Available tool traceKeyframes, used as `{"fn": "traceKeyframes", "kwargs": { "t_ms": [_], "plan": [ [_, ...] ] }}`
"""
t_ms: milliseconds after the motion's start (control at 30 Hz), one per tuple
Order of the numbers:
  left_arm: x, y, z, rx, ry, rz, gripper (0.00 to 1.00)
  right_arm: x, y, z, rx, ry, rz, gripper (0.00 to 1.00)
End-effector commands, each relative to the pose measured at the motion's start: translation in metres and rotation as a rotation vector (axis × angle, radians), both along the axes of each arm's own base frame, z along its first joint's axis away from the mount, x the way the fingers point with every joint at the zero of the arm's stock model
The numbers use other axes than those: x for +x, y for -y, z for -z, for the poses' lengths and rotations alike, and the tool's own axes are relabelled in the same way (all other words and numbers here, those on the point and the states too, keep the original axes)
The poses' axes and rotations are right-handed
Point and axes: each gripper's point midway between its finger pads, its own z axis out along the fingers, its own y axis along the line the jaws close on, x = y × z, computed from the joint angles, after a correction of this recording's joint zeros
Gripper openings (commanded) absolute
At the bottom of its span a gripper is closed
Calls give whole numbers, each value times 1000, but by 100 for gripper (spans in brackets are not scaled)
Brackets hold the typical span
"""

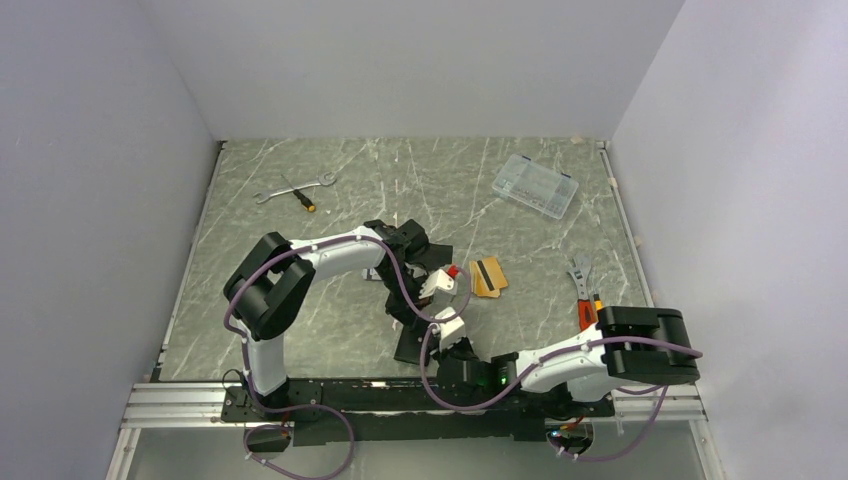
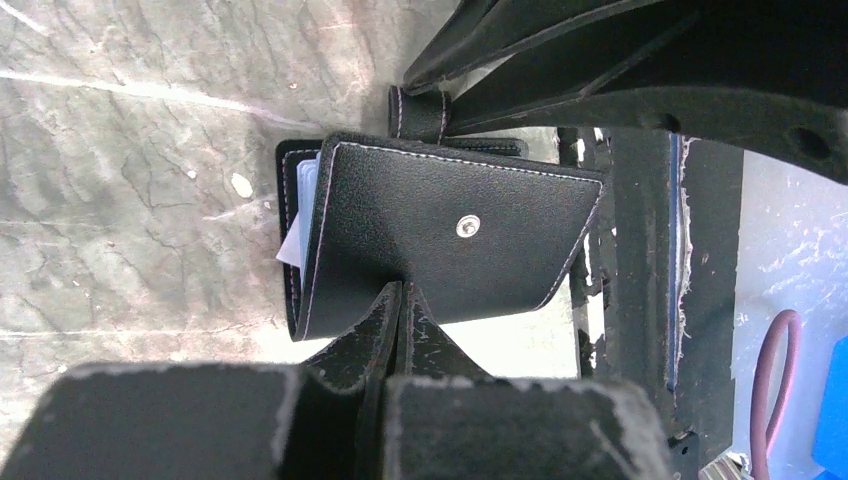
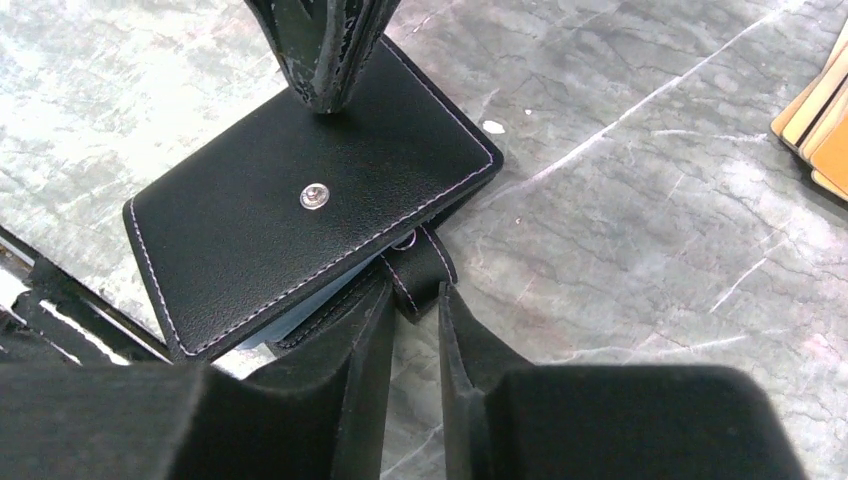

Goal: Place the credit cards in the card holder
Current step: Close the card holder at the center of the board.

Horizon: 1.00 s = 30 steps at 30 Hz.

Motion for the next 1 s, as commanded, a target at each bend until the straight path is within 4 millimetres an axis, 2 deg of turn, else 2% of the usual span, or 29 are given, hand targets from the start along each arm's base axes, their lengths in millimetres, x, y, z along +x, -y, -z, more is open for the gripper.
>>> {"fn": "traceKeyframes", "kwargs": {
  "t_ms": [0, 233, 367, 567, 700, 867, 933, 967],
  "plan": [
    [-2, 7, -9, -38, 0, 30, 0, 6, -7, -10, 86, 15, 72, 20],
    [-3, 5, -9, -37, 6, 36, 0, 14, 1, -24, 259, -2, 190, 6],
    [-5, 3, -7, -32, 5, 37, 0, 13, 11, -23, 385, -55, 253, 0],
    [-5, 3, -8, -34, 8, 39, 0, 13, 22, -9, 437, -119, 338, 0],
    [-4, 5, -12, -48, 15, 36, 0, 14, 38, -5, 568, -177, 417, 0],
    [-3, 8, -19, -59, 14, 38, 0, 16, 53, -4, 650, -219, 493, 0],
    [-4, 10, -23, -63, 12, 40, 0, 15, 51, -8, 652, -220, 475, 1],
    [-5, 11, -25, -67, 9, 43, 0, 14, 50, -10, 647, -223, 469, 5]
  ]
}}
